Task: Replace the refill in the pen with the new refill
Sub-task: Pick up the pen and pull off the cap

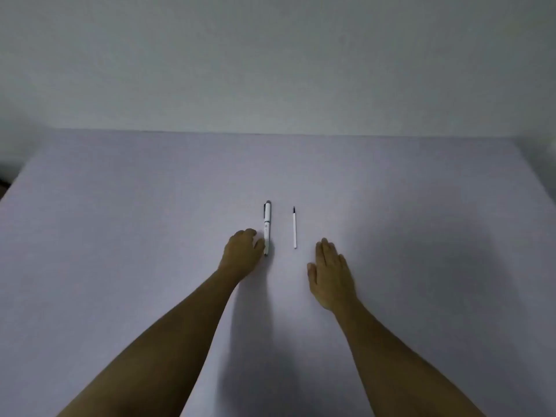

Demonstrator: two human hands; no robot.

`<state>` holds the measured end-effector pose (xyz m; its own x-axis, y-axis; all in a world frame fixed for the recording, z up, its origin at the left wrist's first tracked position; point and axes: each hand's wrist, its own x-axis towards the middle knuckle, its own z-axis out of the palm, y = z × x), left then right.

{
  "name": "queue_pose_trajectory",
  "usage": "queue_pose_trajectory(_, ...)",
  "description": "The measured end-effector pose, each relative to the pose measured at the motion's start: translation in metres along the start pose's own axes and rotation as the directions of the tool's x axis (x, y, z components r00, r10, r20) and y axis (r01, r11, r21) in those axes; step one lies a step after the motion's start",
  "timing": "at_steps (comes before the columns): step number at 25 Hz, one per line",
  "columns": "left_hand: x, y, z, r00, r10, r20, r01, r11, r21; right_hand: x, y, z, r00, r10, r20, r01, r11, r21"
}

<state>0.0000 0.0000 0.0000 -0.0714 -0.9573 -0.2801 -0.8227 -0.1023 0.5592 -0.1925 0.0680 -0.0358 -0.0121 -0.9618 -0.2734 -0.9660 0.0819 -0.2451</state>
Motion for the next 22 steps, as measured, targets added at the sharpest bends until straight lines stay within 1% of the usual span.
queue_pose_trajectory(2, 0.010, 0.002, 0.008, 0.994, -0.079, -0.076, 0.076, 0.996, -0.049, 0.004, 0.002, 0.010, 0.999, 0.018, -0.048, -0.016, 0.999, 0.048)
queue_pose_trajectory(4, 0.017, 0.006, 0.015, 0.986, -0.130, -0.101, 0.126, 0.991, -0.046, 0.003, 0.003, 0.022, 0.996, 0.014, -0.089, -0.011, 0.999, 0.041)
queue_pose_trajectory(8, 0.032, 0.013, 0.025, 0.980, -0.138, -0.144, 0.135, 0.990, -0.028, 0.001, 0.005, 0.031, 0.984, 0.014, -0.179, -0.009, 1.000, 0.028)
queue_pose_trajectory(11, 0.043, 0.021, 0.032, 0.971, -0.153, -0.185, 0.147, 0.988, -0.048, 0.002, 0.004, 0.034, 0.977, 0.027, -0.213, -0.021, 0.999, 0.033)
queue_pose_trajectory(15, 0.048, 0.029, 0.037, 0.958, -0.207, -0.200, 0.195, 0.978, -0.075, 0.002, 0.005, 0.035, 0.975, 0.022, -0.221, -0.014, 0.999, 0.037)
queue_pose_trajectory(18, 0.044, 0.027, 0.030, 0.949, -0.237, -0.208, 0.215, 0.969, -0.119, 0.003, 0.006, 0.035, 0.981, 0.024, -0.194, -0.017, 0.999, 0.037)
queue_pose_trajectory(20, 0.036, 0.025, 0.022, 0.949, -0.216, -0.231, 0.186, 0.972, -0.145, 0.003, 0.008, 0.034, 0.988, 0.013, -0.152, -0.006, 0.999, 0.047)
queue_pose_trajectory(21, 0.031, 0.024, 0.017, 0.953, -0.189, -0.237, 0.151, 0.973, -0.172, 0.003, 0.009, 0.031, 0.991, 0.014, -0.133, -0.003, 0.997, 0.078)
queue_pose_trajectory(22, 0.026, 0.024, 0.012, 0.960, -0.156, -0.233, 0.107, 0.972, -0.210, 0.005, 0.007, 0.025, 0.993, 0.028, -0.119, -0.010, 0.989, 0.150)
